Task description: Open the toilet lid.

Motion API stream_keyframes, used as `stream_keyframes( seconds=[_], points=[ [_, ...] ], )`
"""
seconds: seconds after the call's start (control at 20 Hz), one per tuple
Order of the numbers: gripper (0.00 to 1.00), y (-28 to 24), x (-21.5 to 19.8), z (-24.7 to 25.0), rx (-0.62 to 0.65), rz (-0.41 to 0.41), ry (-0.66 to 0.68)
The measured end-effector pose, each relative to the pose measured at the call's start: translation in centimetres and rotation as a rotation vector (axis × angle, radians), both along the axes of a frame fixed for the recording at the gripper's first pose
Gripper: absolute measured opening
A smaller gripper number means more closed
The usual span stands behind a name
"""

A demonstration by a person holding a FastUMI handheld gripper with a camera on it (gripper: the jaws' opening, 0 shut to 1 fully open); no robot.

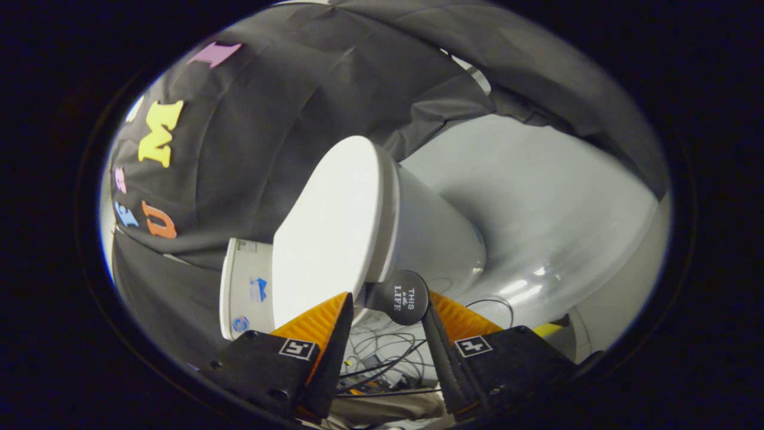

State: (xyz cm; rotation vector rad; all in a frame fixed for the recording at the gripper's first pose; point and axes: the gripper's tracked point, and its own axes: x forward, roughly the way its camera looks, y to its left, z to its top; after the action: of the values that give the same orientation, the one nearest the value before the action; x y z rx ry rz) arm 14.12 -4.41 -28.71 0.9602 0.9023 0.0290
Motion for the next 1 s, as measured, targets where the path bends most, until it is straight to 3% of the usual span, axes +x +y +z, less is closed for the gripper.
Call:
stream_keyframes(
  seconds=[0.15, 0.45, 0.6, 0.7, 1.0],
  points=[
    [0.68, 1.9, -0.5, -0.6, 0.146, 0.003, 0.032],
    [0.6, 0.5, 0.7, -0.4, 0.179, -0.097, -0.04],
    [0.36, -2.0, 1.3, -0.6, 0.166, -0.22, -0.036],
    [0.24, -1.8, 0.5, -0.4, 0.177, -0.203, -0.011],
    [0.21, -1.1, 0.8, 1.1, 0.212, -0.169, -0.029]
  ],
)
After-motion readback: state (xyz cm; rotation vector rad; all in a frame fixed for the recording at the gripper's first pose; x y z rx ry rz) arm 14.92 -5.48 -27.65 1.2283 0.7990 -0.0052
